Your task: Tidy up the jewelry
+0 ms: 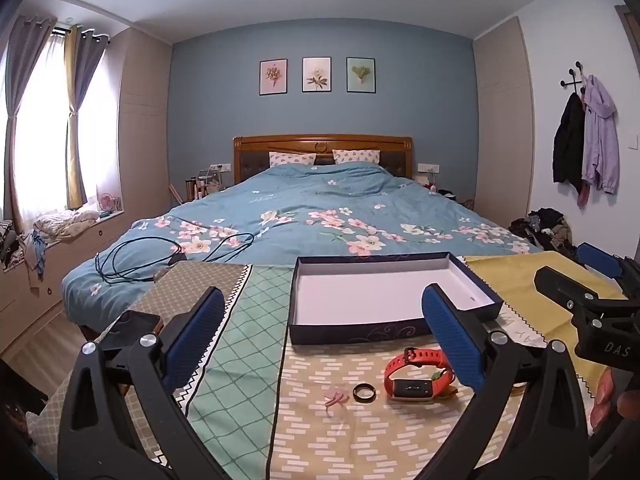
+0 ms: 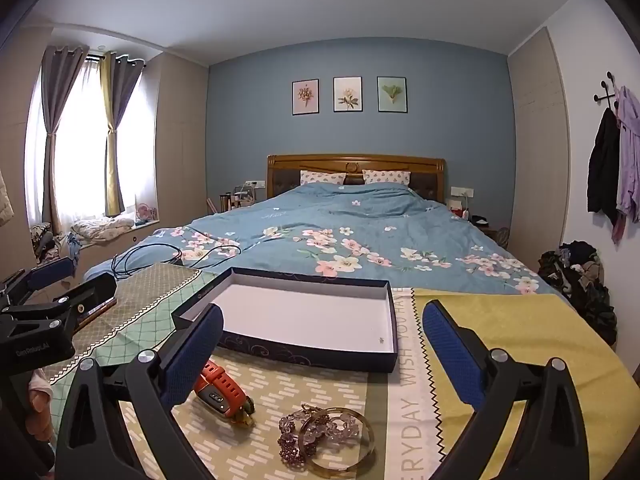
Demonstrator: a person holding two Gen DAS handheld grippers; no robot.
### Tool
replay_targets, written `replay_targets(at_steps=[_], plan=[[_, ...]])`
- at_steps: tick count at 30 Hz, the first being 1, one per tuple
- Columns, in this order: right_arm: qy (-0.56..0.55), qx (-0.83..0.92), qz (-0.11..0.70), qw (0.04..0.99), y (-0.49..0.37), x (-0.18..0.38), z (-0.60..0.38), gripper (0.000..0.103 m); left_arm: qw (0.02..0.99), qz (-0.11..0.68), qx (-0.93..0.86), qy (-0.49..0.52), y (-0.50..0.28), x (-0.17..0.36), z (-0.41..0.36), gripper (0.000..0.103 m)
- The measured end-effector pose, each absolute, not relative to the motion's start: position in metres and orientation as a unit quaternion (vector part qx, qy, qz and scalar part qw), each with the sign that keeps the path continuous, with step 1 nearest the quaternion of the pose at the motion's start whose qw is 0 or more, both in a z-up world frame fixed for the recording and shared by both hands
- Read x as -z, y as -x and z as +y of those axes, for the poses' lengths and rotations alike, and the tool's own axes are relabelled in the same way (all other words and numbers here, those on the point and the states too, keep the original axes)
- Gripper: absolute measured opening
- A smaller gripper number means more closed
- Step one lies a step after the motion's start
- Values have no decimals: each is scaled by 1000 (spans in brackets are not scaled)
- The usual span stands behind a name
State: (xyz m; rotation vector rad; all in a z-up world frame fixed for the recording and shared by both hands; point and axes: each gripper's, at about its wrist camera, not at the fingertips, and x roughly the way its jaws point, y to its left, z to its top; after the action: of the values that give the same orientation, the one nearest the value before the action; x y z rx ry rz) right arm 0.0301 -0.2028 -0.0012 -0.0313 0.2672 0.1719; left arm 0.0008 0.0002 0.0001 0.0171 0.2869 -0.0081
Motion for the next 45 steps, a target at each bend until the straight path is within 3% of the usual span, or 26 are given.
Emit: replay_targets(at_steps=[45], plan=[[12, -84, 113, 990, -20, 0, -211, 96, 994, 110, 8, -7, 7, -6, -8, 97]])
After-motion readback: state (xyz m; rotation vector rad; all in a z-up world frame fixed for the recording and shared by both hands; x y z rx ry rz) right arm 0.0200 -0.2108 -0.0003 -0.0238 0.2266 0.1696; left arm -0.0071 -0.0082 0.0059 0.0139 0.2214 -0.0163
